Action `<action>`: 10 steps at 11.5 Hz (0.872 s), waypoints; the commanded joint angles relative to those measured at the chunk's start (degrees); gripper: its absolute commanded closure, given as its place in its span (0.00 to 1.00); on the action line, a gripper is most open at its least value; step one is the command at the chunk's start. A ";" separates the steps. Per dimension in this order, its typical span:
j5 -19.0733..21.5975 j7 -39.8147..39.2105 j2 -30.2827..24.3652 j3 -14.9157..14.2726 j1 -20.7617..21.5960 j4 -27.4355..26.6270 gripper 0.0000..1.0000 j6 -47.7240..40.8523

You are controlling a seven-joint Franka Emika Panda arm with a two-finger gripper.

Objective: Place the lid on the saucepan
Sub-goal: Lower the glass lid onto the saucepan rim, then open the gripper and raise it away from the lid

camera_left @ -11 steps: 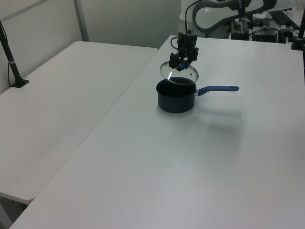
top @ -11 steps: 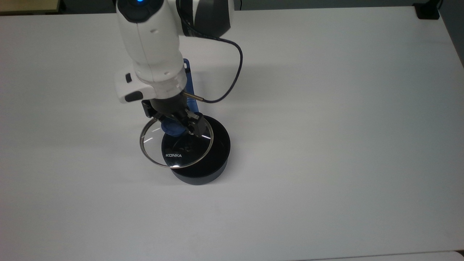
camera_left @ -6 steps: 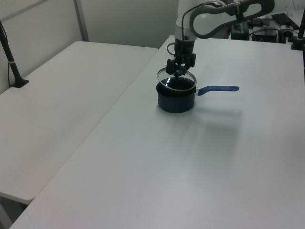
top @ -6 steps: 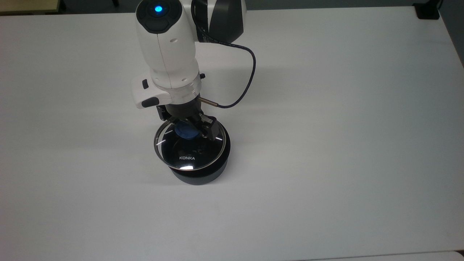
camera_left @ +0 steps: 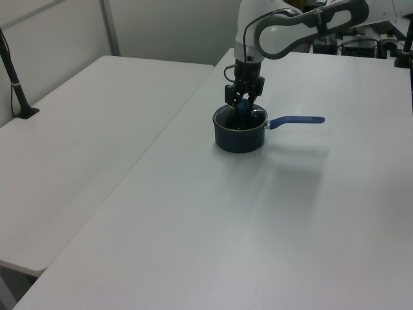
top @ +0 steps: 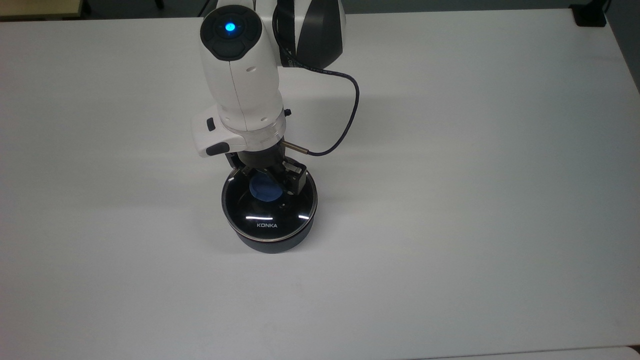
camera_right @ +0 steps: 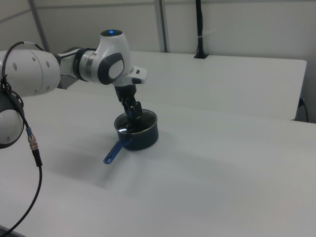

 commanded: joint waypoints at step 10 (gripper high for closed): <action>-0.57 -7.12 -32.55 -2.16 -6.24 -9.65 0.00 -25.61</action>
